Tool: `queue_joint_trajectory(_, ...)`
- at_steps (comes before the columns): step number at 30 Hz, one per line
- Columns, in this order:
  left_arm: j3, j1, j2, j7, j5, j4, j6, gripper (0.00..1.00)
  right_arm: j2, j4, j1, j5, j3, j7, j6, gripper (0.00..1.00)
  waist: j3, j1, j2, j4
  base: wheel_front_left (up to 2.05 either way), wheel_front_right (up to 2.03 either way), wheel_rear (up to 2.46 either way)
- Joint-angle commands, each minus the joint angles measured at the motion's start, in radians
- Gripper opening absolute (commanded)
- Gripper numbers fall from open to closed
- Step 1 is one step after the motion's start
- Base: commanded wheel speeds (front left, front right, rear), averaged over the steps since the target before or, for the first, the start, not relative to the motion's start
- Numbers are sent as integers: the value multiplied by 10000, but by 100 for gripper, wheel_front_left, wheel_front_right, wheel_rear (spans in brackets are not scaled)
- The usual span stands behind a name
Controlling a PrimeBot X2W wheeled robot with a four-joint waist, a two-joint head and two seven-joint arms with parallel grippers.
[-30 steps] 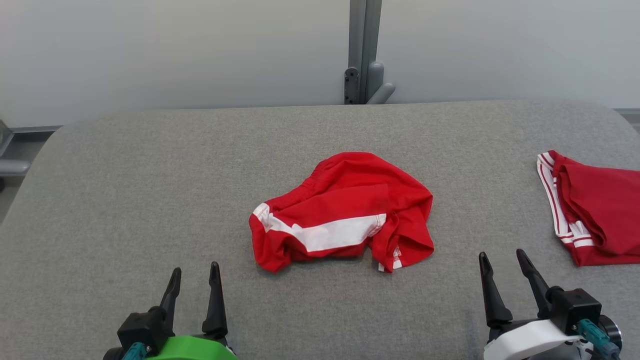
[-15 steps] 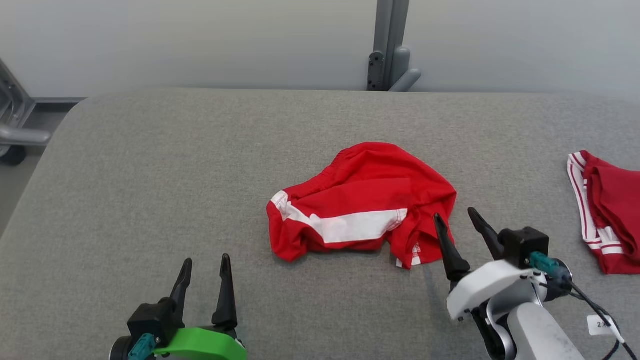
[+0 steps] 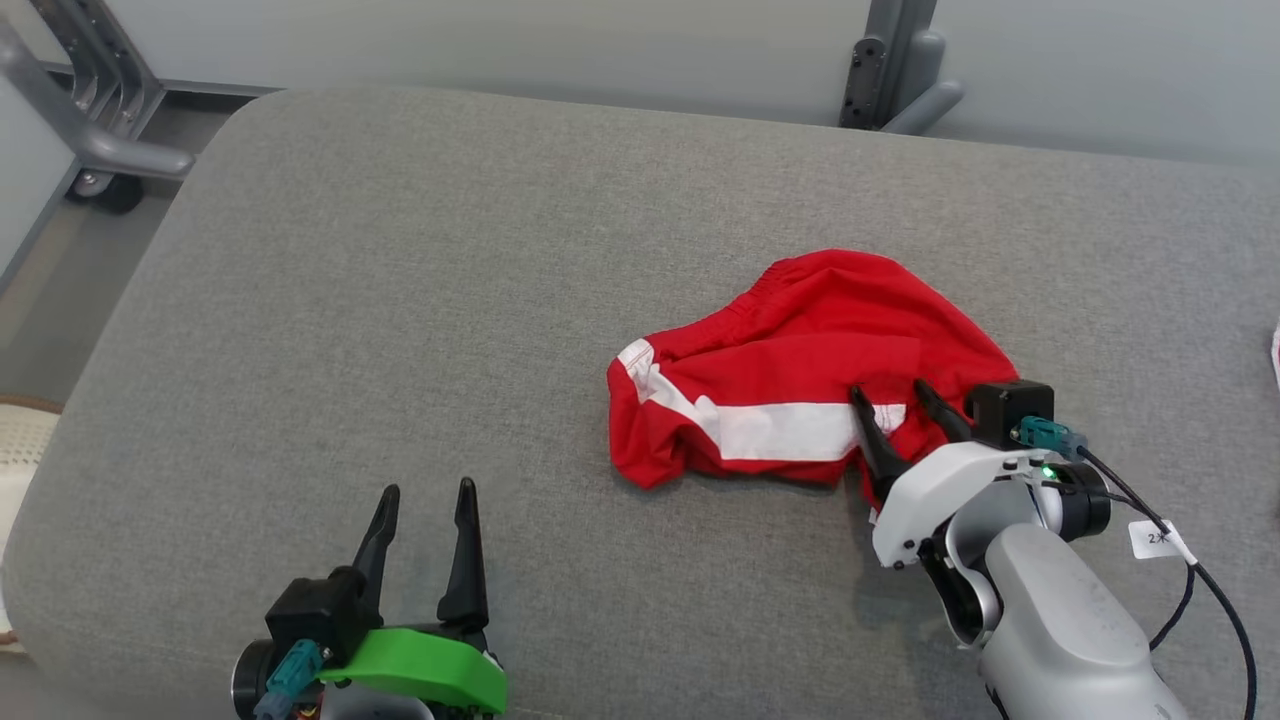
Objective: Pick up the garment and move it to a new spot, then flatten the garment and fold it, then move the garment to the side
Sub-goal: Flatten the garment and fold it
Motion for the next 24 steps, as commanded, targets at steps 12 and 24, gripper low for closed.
queue_joint_trajectory(12,40,48,16,-27,109,33,74,100,-41,1514,-833,777,757,-953,-11,0,79,0,0,284,0,0,0)
queue_joint_trajectory(24,95,348,16,-27,129,-37,128,100,-616,-1773,974,2060,1472,-808,-11,0,-259,0,0,-420,0,0,0)
